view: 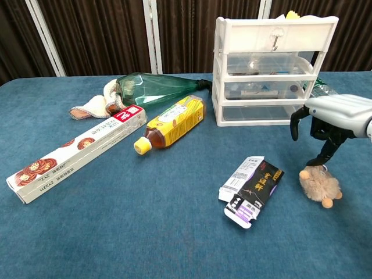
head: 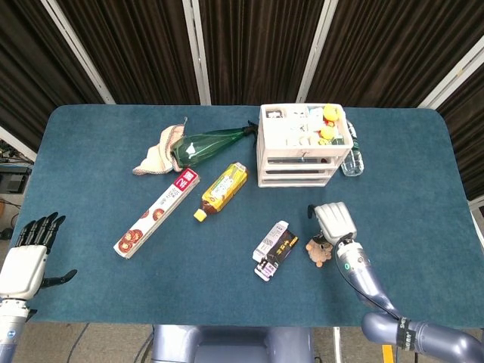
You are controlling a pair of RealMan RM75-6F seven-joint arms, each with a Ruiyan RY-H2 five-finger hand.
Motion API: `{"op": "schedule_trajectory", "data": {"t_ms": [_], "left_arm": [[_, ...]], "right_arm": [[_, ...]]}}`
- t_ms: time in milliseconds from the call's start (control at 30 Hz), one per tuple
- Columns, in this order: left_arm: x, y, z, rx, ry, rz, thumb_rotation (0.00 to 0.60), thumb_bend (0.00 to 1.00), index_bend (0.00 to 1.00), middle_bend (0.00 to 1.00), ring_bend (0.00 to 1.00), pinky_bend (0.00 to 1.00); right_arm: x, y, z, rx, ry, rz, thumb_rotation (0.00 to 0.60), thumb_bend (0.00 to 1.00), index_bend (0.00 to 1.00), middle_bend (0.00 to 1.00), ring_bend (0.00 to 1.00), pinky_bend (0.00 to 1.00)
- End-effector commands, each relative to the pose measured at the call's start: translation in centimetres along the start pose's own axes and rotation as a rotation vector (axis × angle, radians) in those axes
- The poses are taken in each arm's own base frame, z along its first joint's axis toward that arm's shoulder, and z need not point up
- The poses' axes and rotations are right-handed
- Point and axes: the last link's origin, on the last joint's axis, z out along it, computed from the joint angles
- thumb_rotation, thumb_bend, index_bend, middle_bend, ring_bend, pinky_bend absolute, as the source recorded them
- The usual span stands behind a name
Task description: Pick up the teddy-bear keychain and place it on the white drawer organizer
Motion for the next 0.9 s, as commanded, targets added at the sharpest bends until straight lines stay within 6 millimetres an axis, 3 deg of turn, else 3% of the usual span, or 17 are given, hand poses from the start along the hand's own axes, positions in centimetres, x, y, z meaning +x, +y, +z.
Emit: {"op": "schedule_trajectory", "data": {"t_ms": [33, 500, 900], "left_arm": [[0.0, 0.0, 0.0, 0.001, -0.001, -0.003, 0.6, 0.1, 0.0, 0.0, 0.0, 0.0], [-0.1, 0.0, 0.2, 0.006, -0.007, -0.006, 0.6, 0.1, 0.0, 0.0, 0.0, 0.0], [-0.1, 0.1, 0.2, 0.009, -0.01, -0.011, 0.6, 0.1, 0.0, 0.0, 0.0, 0.0]], "right_arm": [[-0.7, 0.1, 0.3, -0.017, -0.001, 0.005, 0.6, 0.09, 0.49, 1.0, 1.0, 0.88], [-1.4, 1.1, 1.4, -0.075, -0.012, 0.03, 0.6, 0.18, 0.51, 1.0, 1.0, 0.88], [-2.5, 1.8, 1.1, -0.125, -0.037, 0.034, 0.6, 0.19, 0.51, 1.0, 1.0, 0.88]]}}
